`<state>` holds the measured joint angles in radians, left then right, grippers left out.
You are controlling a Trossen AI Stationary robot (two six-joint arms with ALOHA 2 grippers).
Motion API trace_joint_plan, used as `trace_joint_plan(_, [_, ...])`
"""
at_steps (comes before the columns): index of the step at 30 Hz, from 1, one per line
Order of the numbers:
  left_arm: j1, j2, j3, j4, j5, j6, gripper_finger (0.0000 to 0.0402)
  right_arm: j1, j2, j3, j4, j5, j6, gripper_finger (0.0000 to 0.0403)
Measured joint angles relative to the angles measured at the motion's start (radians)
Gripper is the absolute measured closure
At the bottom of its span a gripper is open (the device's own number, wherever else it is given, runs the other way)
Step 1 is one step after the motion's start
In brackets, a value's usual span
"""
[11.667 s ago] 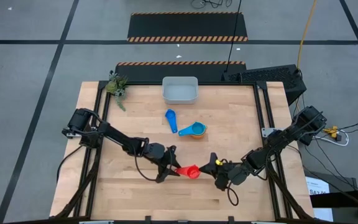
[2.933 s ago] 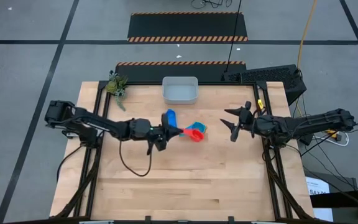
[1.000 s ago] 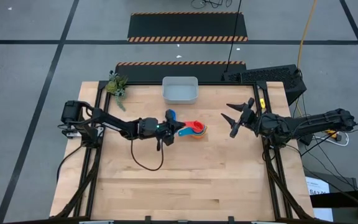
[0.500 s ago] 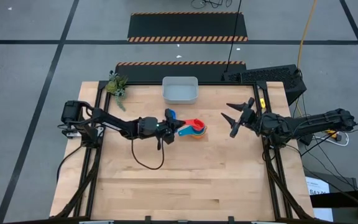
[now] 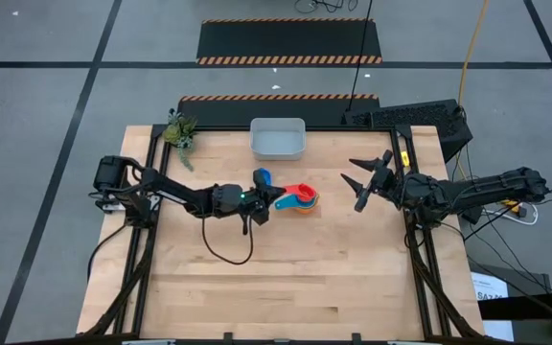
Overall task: Nest measuring cups in basket
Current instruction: Stack the red measuring cup into the light blue measuring cup
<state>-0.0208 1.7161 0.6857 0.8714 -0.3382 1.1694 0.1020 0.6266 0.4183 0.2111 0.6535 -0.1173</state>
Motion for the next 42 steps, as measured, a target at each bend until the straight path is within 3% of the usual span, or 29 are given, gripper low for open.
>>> trace_joint_plan(26, [0.013,0.0,0.012,-0.003,0.031,-0.011,0.0392,0.0,0.0,0.0,0.01,-0.001,0.0,0.0179])
trace_joint_plan(32, [0.007,0.065,0.053,0.011,0.03,0.001,0.0392,0.0,0.0,0.0,0.018,-0.001,-0.003,0.0179])
trace_joint_plan(39, [-0.023,0.138,0.083,0.014,-0.111,0.087,0.0392,0.0,0.0,0.0,0.025,-0.004,-0.008,0.0179])
trace_joint_plan(42, [-0.027,0.134,0.082,0.012,-0.127,0.071,0.0392,0.0,0.0,0.0,0.025,-0.004,-0.012,0.0179])
